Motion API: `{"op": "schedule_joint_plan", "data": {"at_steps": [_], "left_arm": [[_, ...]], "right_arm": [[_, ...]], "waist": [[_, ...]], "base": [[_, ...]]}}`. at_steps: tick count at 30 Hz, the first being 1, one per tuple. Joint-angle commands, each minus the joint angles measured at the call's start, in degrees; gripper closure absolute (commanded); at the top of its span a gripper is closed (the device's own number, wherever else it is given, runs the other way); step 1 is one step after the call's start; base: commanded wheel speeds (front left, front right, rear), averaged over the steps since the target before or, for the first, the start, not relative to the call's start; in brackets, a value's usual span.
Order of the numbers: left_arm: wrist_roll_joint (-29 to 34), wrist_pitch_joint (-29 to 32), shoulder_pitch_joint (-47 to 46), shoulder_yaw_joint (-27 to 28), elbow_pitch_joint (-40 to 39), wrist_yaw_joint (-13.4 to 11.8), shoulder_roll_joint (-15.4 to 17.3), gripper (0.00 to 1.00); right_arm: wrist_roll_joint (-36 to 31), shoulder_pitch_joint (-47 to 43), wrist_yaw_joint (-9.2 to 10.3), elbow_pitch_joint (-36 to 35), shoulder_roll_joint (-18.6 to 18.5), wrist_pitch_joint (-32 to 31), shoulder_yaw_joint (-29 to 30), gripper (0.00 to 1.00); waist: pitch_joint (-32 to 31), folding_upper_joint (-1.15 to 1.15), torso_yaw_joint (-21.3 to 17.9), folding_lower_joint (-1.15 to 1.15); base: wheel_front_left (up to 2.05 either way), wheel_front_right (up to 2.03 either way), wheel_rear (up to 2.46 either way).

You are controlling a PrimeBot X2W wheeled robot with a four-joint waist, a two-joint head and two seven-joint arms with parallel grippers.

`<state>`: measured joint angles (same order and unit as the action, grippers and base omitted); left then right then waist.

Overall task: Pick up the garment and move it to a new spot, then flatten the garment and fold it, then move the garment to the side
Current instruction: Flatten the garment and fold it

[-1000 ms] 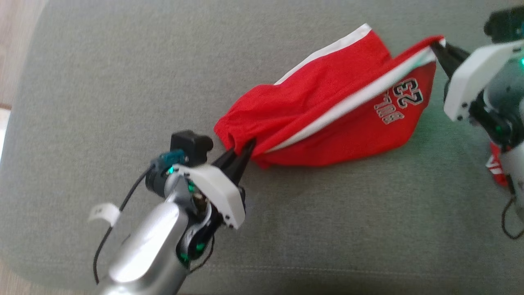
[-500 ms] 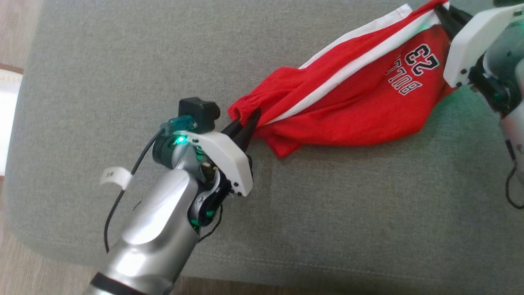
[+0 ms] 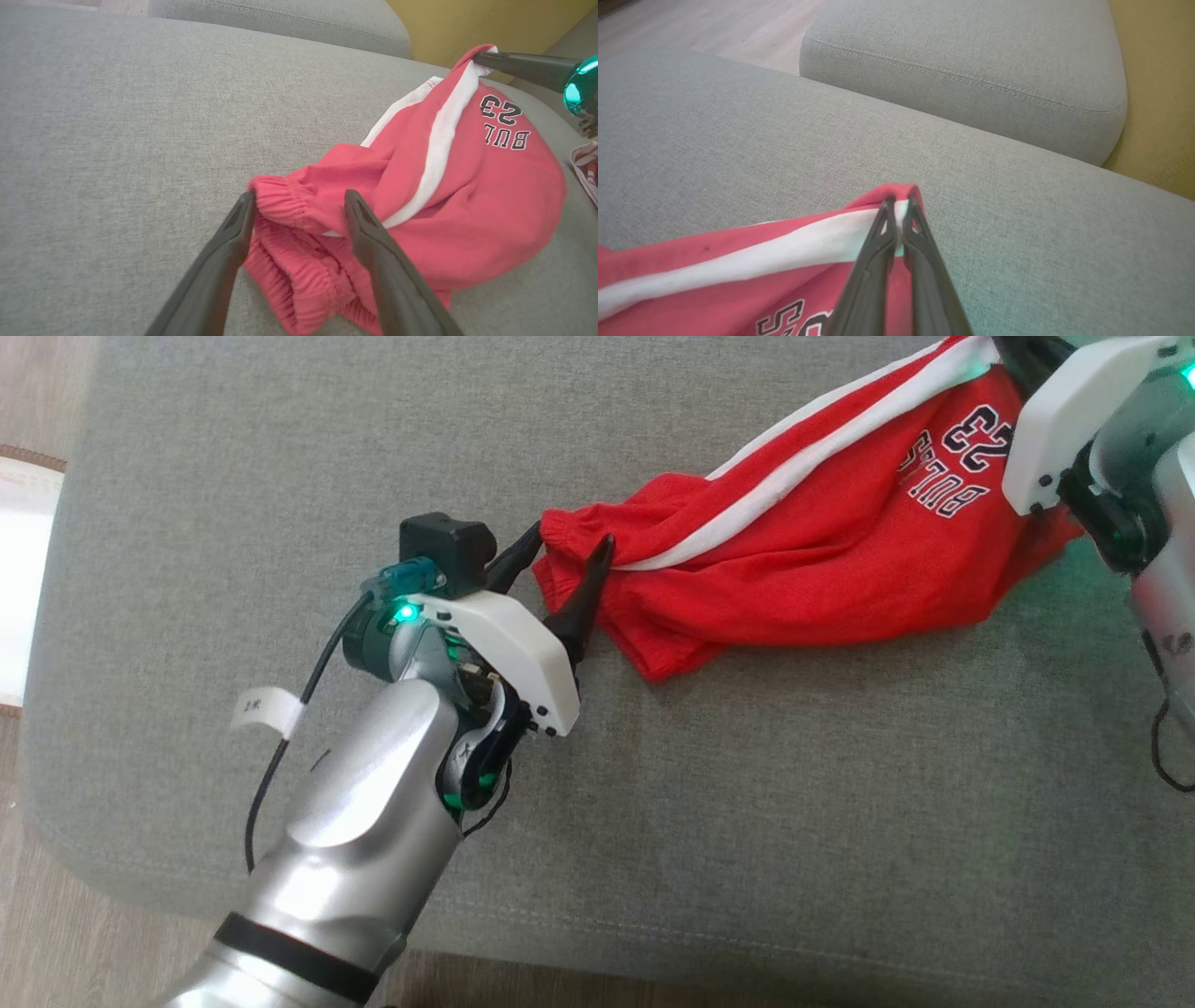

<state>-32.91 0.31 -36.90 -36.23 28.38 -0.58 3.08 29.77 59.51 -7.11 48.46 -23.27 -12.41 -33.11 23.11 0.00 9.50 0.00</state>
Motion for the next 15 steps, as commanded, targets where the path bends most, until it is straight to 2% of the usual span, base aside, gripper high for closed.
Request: {"op": "schedule_joint_plan", "data": {"at_steps": [1, 2, 9, 15], "left_arm": [[0.1, -0.9, -2.1, 1.6, -1.1, -0.3, 0.5, 0.00], [0.0, -1.1, -2.2, 1.6, -0.8, -0.3, 0.5, 0.00], [0.3, -2.2, -2.3, 1.7, 0.9, -1.3, 0.8, 0.00], [0.7, -3.8, -1.9, 2.1, 1.7, -2.1, 2.2, 0.00]], "right_arm": [[0.2, 1.6, -0.37, -0.4, 0.5, 1.3, -0.8, 0.75], [-0.2, 2.0, -0.37, 0.4, 0.5, 2.1, -1.0, 0.02], [-0.8, 3.3, -0.37, 5.9, 1.7, 5.1, -1.9, 0.00], [1.3, 2.6, -0.37, 8.5, 3.0, 9.1, -2.0, 0.00]], "waist": [[0.0, 0.00, 0.1, 0.00], [-0.1, 0.00, 0.1, 0.00], [-1.2, 0.00, -1.1, 0.00], [-3.8, 0.00, -3.1, 0.00]], "base": [[0.00, 0.00, 0.00], [0.00, 0.00, 0.00], [0.00, 0.00, 0.00], [0.00, 0.00, 0.00]]}}
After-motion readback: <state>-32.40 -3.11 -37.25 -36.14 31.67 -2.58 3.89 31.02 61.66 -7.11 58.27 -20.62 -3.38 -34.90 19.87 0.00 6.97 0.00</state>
